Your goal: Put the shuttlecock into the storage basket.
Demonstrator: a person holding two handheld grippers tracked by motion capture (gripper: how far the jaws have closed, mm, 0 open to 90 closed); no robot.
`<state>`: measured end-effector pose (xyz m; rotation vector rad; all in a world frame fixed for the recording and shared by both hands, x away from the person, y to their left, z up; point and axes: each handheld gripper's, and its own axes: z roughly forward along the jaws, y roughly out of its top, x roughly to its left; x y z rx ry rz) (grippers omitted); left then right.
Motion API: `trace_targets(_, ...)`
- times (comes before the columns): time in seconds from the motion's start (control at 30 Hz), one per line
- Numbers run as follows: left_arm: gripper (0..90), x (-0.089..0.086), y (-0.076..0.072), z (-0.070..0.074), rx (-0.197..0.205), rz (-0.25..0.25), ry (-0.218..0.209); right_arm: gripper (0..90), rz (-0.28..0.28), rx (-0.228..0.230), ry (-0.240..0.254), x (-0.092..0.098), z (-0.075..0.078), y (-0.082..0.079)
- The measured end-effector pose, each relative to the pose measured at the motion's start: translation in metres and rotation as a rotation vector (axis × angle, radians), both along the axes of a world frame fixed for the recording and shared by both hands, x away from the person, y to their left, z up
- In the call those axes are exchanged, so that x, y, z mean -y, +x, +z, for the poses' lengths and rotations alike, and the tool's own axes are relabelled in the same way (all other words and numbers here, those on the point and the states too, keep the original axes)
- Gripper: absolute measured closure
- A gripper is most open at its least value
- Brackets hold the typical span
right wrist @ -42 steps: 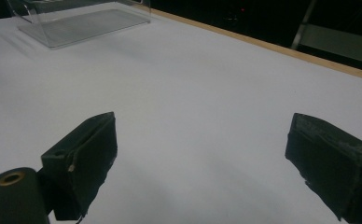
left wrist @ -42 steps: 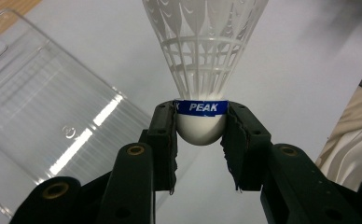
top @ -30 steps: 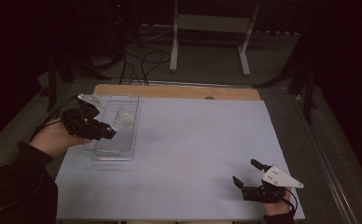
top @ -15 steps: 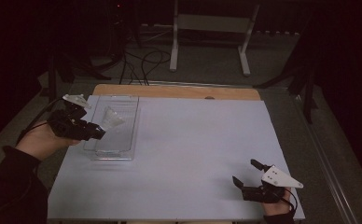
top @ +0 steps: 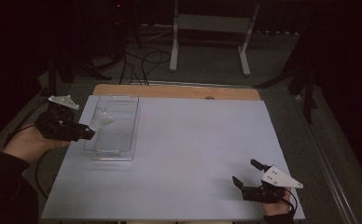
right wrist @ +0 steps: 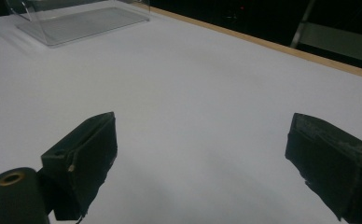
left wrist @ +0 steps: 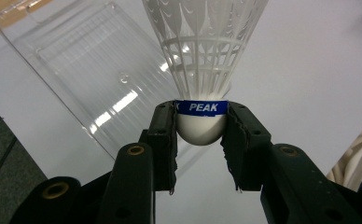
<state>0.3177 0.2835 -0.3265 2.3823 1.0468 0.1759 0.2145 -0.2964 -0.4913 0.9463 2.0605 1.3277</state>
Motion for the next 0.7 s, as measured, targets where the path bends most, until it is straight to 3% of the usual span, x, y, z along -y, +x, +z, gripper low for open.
trace_targets(0.13, 66.4, -0.006, 0.002, -0.004, 0.012, 0.002, -0.019, 8.9, -0.005, -0.002, 0.001, 0.001, 0.000, 0.000)
trace_targets(0.3, 66.3, -0.010, 0.004, -0.014, 0.030, -0.019, -0.005, 9.0, 0.000, -0.001, -0.002, 0.000, 0.000, 0.000)
trace_targets(0.7, 66.3, -0.020, 0.014, -0.035, 0.016, -0.006, -0.008, 8.9, 0.000, -0.002, 0.000, 0.000, 0.000, 0.000)
